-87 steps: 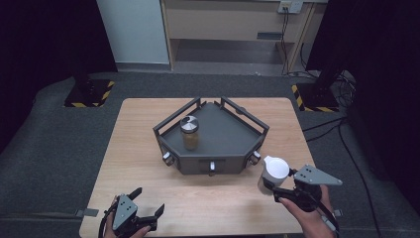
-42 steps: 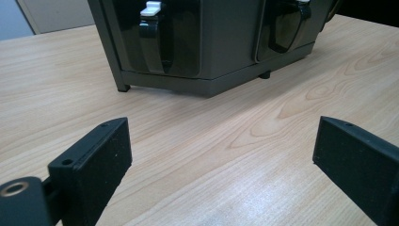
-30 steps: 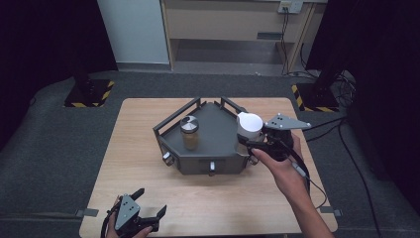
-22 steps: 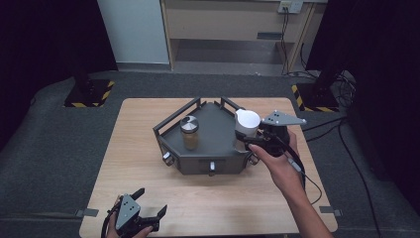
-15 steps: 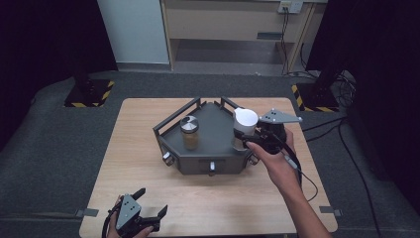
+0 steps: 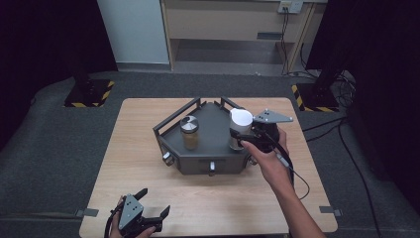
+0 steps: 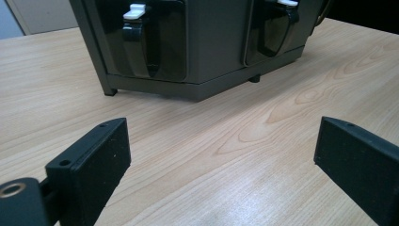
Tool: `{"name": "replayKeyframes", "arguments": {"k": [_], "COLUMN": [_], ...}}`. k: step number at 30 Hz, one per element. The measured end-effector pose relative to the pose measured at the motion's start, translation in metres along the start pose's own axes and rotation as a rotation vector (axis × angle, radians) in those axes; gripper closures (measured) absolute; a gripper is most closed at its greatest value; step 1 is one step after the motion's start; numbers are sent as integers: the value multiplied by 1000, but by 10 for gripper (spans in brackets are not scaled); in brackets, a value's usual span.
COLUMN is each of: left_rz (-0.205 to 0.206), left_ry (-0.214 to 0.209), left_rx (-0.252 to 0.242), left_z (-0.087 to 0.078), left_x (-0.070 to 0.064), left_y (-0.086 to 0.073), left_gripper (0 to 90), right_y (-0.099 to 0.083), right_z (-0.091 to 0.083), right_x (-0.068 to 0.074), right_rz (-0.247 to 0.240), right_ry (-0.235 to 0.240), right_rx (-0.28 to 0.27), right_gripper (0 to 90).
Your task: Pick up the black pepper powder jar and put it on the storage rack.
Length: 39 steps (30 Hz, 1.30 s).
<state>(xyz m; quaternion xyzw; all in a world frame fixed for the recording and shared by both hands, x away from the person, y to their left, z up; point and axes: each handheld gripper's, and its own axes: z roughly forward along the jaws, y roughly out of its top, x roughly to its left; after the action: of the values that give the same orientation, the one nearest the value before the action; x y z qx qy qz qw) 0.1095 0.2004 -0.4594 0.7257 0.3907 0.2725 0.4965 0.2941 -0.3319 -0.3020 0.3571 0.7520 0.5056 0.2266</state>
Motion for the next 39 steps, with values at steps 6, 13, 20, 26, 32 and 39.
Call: {"name": "replayKeyframes", "arguments": {"k": [6, 13, 20, 26, 32, 39], "left_rz": [-4, -1, -3, -5, -6, 11], "left_ry": [-2, -1, 0, -1, 3, 9], "left_rx": [0, 0, 0, -1, -3, 6], "left_z": [1, 1, 2, 2, 1, 1], "left_x": [0, 1, 1, 2, 2, 1], "left_y": [0, 0, -1, -1, -1, 0], "left_gripper": [33, 33, 33, 33, 33, 33], "right_y": [-1, -3, -3, -1, -2, -3], "right_z": [2, 7, 12, 15, 19, 22], "right_x": [-2, -4, -4, -3, -2, -2], "right_rz": [8, 9, 8, 9, 7, 10], "right_ry": [-15, -22, -21, -19, -17, -22], "right_rx": [-8, -5, -1, -2, -2, -1], "right_gripper": [309, 309, 309, 309, 309, 309]}}
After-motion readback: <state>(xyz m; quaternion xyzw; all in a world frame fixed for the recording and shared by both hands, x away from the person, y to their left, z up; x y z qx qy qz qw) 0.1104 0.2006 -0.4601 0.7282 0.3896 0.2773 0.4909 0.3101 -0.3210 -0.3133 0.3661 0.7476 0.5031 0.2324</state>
